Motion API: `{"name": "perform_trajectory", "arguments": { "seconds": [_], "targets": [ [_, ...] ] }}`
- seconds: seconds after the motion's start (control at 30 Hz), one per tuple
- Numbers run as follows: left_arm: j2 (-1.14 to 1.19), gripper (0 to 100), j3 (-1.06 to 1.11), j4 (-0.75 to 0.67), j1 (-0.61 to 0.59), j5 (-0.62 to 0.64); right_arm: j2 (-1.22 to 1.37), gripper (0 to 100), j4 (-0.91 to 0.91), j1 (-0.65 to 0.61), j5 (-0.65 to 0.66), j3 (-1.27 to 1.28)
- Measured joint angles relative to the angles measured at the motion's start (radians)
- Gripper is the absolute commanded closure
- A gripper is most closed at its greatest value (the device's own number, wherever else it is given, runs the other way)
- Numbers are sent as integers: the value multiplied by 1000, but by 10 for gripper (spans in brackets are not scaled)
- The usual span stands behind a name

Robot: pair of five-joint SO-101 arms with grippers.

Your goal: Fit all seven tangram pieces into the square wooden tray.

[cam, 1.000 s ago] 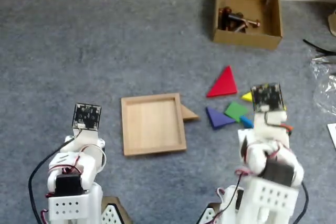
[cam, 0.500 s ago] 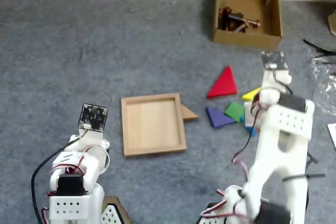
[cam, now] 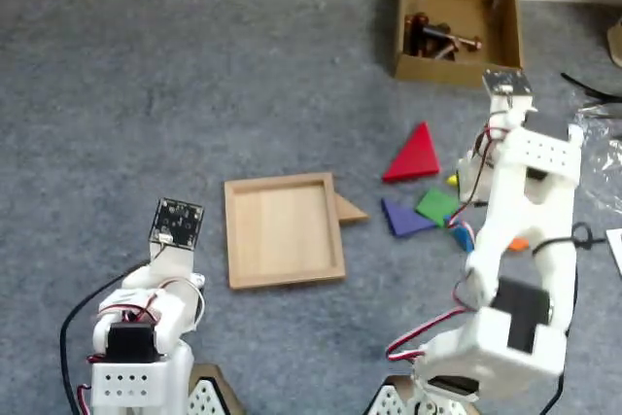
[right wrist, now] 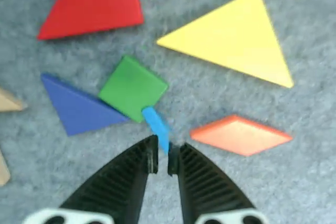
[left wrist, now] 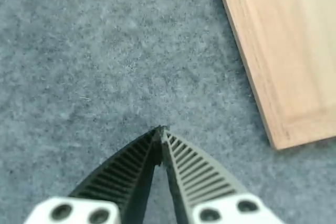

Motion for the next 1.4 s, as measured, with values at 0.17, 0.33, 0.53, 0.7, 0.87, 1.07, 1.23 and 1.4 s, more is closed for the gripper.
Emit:
{"name": "perform_trajectory", "arguments": {
  "seconds": [0.17,0.33,0.53,0.7,0.87,1.07,1.23,1.4],
  "targets": [
    [0,995,0,0,0,0,146,994,89,2,87,-161],
    [0,995,0,0,0,0,262,988,147,2,135,-321],
    [0,995,0,0,0,0,364,988,184,-8,117,-470],
    [0,995,0,0,0,0,473,952,186,-29,61,-583],
    [0,995,0,0,0,0,589,841,186,-18,126,-755],
    [0,995,0,0,0,0,698,836,186,38,249,-893],
    [0,995,0,0,0,0,792,835,180,64,350,-921],
    [0,995,0,0,0,0,813,835,186,66,374,-941]
  ]
}}
